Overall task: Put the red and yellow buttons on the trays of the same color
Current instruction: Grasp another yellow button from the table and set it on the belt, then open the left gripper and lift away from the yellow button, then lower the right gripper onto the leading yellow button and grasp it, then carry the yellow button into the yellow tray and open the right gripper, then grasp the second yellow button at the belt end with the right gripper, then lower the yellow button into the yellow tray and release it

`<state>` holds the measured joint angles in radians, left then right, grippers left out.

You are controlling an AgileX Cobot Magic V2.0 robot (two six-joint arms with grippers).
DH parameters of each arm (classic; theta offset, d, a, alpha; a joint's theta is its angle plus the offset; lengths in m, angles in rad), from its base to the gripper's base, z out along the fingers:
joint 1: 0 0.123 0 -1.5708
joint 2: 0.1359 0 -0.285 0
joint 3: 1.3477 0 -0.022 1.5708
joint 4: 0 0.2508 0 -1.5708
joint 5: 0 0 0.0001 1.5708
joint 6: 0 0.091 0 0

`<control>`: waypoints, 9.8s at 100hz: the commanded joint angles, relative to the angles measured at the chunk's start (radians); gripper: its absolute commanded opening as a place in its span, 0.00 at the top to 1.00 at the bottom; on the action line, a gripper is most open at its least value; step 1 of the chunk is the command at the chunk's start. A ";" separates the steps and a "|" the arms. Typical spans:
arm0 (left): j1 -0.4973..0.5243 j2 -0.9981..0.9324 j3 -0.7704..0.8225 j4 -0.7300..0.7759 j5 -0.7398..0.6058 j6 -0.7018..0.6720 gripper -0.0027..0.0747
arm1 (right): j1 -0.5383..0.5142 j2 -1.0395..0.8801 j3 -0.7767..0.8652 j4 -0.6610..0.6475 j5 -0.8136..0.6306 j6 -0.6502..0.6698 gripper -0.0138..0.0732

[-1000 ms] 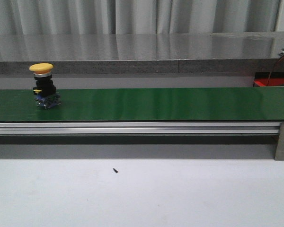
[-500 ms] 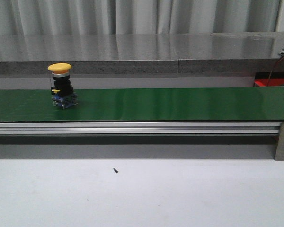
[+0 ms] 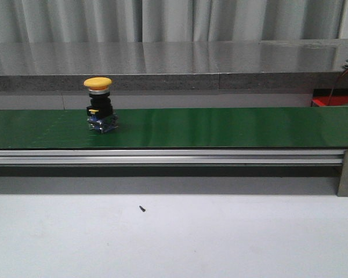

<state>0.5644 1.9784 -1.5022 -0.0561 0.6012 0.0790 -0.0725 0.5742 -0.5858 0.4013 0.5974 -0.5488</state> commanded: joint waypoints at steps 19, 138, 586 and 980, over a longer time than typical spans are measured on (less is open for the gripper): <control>-0.062 -0.246 -0.028 -0.027 0.069 0.000 0.82 | -0.002 0.000 -0.024 0.020 -0.072 0.002 0.95; -0.417 -0.344 0.271 -0.048 -0.031 0.046 0.46 | -0.002 0.000 -0.024 0.020 -0.072 0.002 0.95; -0.650 -1.466 0.949 -0.134 -0.247 0.067 0.99 | -0.413 0.904 -0.483 0.025 0.120 0.072 0.66; -0.650 -1.466 0.949 -0.134 -0.253 0.067 0.99 | -0.505 0.982 -0.678 0.095 0.135 -0.059 0.56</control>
<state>-0.0775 0.5087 -0.5255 -0.1771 0.4304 0.1460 -0.5649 1.5458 -1.2349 0.4571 0.7752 -0.6068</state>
